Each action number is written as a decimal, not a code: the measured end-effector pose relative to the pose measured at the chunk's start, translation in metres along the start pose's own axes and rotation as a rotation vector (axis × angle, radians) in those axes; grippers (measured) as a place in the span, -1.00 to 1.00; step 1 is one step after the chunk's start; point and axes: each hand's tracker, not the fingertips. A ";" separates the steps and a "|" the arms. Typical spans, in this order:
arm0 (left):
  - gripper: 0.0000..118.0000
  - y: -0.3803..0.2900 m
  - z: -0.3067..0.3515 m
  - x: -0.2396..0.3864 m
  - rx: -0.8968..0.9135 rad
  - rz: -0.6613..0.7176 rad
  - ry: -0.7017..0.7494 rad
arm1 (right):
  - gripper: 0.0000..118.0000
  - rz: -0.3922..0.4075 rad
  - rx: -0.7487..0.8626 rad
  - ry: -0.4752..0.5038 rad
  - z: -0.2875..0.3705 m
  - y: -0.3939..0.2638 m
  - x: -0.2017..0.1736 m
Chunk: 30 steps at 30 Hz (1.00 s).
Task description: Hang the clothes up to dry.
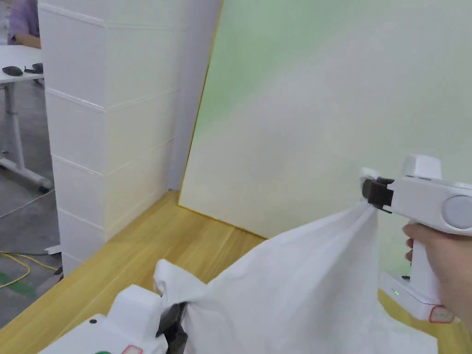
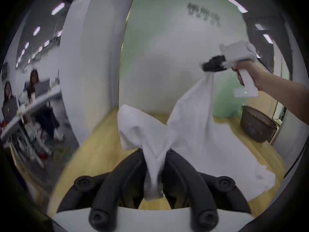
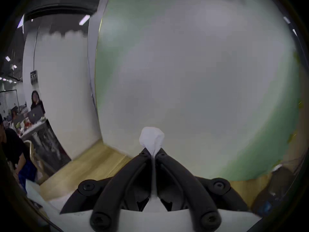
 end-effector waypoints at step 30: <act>-0.74 0.425 -0.006 -0.013 0.544 -0.450 0.051 | -0.94 -0.031 0.470 -0.447 0.309 0.253 0.115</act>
